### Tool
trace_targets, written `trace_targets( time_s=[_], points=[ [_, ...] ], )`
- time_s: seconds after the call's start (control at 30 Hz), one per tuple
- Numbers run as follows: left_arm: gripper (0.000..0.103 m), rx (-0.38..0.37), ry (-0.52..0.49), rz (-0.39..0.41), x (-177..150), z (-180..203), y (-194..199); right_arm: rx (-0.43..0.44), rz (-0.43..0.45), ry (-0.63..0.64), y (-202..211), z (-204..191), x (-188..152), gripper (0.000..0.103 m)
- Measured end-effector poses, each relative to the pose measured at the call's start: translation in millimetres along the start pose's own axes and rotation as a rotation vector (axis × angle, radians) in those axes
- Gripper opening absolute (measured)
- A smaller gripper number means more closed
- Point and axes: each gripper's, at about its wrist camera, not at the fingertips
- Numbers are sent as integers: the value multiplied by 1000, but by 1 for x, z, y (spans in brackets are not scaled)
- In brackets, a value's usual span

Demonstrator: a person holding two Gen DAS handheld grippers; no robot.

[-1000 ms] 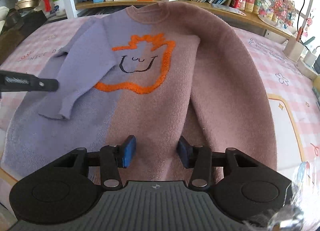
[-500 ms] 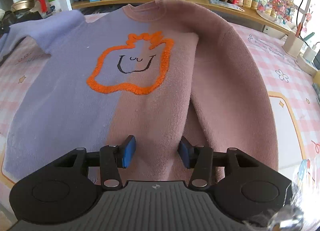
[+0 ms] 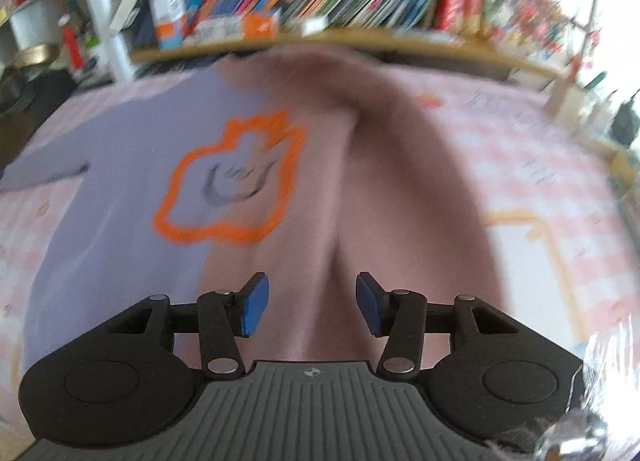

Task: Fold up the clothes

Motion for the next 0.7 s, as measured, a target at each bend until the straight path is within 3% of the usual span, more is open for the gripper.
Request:
trace_targets(
  time_s=[0.07, 0.17, 0.27, 0.5, 0.57, 0.63, 0.7],
  points=[
    [31, -113, 2, 47, -10, 23, 29, -50, 26, 0, 5, 17, 8, 46],
    [38, -325, 1, 40, -38, 66, 62, -110, 17, -25, 0, 49, 14, 45],
    [39, -424, -13, -11, -63, 108, 79, -125, -8, -41, -11, 73, 19, 44],
    [39, -483, 5, -126, -94, 154, 92, -37, -115, -73, -42, 106, 28, 41],
    [39, -467, 2, -136, -98, 156, 92, 44, -155, -114, -48, 116, 29, 16],
    [39, -454, 10, -143, -99, 155, 91, 105, -185, -105, -50, 119, 32, 4],
    [40, -444, 10, -151, -99, 157, 90, 119, -193, -59, -51, 119, 38, 4]
  ],
)
Point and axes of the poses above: each gripper's, at about its wrist camera, not at the fingertips, and y roughly against the way its jaws point, z to its right, x to its top, and after that the axes turned 2 degrees about -y, right-handed
